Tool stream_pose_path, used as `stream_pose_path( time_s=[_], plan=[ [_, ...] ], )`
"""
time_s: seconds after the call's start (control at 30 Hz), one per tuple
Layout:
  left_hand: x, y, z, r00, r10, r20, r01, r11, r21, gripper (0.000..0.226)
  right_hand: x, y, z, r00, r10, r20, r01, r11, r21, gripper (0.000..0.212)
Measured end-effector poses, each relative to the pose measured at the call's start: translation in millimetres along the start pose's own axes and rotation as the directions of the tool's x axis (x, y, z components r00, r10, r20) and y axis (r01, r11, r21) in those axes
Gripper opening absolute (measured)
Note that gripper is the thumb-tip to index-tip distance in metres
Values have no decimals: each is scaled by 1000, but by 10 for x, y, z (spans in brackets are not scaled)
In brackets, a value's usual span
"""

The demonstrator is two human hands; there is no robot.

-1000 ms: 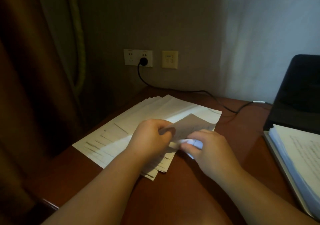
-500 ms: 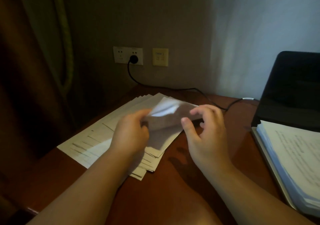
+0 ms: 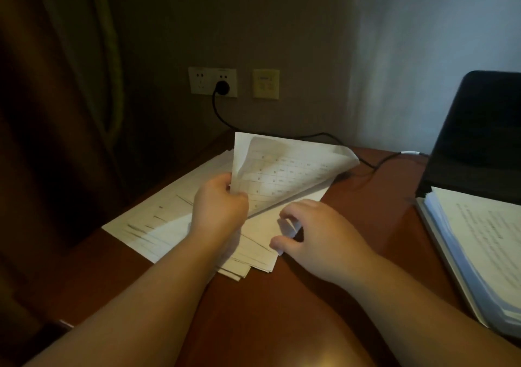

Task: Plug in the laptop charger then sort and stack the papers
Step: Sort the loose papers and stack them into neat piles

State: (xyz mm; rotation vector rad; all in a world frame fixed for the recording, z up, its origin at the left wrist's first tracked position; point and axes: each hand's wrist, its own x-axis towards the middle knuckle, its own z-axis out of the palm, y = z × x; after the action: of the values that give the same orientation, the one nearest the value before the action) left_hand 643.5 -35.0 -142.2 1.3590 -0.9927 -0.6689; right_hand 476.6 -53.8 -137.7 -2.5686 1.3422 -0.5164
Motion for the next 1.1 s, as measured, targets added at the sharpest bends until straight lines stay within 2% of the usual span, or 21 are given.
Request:
stream_pose_path(
  time_s=[0.07,0.13,0.2,0.27,0.5,0.63,0.73,0.83,0.93,1.0,1.1],
  plan=[
    [-27,28,9,999,31,13,-31,998,53,32,-1,27,3,1000,15,19,-15,1000,0,41],
    [-49,77,-2,994,110,22,-112,975,191,28,0,35,7,999,21,24,-21,1000,14,34],
    [-35,95,-9,980,194,52,-200,926,320,24,8,46,18,1000,29,-2,-29,999,21,36],
    [-38,94,-5,973,218,72,-229,897,378,24,20,44,38,999,35,-39,-35,999,16,36],
    [-21,136,-7,969,216,124,-248,872,423,28,39,109,63,978,74,-196,-50,991,121,14],
    [-33,165,-6,962,239,136,-273,881,386,36,13,103,13,936,141,-323,-42,955,294,9],
    [-52,180,-34,939,273,208,-335,861,383,34,6,94,9,907,179,-382,-32,932,361,6],
    [-80,196,-102,900,286,329,-393,858,330,45,20,109,-17,878,280,-389,-70,878,474,4],
    [-77,207,-115,849,337,407,-489,792,366,53,21,111,-14,870,314,-381,-64,837,543,17],
    [-39,167,-82,873,338,352,-472,767,435,41,31,85,-14,846,333,-416,-50,828,559,26],
    [-4,150,-88,962,261,73,-268,869,416,29,40,62,-38,787,449,-423,-81,756,650,27]
  ],
)
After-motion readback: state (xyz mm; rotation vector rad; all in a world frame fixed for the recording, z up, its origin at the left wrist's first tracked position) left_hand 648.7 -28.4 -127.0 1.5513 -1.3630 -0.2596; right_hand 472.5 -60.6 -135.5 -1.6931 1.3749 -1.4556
